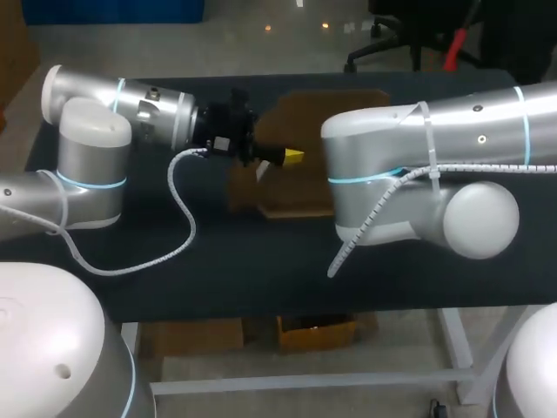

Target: Assemble the packaging by folding the flat box into shape, placing the metal phone stand inside, and closing the box properly

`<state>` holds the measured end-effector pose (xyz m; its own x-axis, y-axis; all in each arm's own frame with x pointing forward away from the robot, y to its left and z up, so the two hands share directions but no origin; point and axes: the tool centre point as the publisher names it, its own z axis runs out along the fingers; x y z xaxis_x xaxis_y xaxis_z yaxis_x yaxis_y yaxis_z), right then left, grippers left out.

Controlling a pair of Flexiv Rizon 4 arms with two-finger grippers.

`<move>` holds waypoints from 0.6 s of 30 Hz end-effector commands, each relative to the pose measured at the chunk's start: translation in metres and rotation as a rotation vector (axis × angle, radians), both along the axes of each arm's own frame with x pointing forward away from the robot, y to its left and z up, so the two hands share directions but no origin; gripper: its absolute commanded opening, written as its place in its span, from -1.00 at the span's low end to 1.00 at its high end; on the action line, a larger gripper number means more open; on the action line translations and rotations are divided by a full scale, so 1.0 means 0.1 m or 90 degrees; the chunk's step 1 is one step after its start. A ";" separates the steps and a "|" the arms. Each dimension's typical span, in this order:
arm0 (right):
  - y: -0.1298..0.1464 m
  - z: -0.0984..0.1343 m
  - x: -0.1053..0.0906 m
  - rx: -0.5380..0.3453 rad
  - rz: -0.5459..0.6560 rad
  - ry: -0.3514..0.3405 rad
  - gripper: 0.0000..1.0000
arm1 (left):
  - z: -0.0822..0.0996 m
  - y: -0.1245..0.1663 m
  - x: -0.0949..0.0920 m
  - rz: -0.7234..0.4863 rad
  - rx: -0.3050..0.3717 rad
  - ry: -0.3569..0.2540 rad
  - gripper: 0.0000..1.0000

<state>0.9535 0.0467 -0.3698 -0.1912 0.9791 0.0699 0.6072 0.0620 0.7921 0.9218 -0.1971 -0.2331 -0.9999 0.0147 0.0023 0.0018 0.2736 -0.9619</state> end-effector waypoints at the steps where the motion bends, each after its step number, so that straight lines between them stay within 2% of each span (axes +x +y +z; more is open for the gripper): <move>1: -0.08 0.13 0.03 0.010 0.030 0.030 -1.00 | 0.09 -0.01 -0.09 0.001 0.011 -0.016 1.00; 5: -0.10 0.19 0.03 0.015 0.051 0.045 -1.00 | 0.18 0.03 -0.13 0.001 -0.002 -0.034 1.00; 11: -0.12 0.23 0.04 0.026 0.086 0.067 -1.00 | 0.33 0.13 -0.20 -0.009 0.016 -0.068 1.00; 18: -0.17 0.22 0.05 0.048 0.124 0.093 -1.00 | 0.39 0.25 -0.32 -0.014 0.036 -0.088 1.00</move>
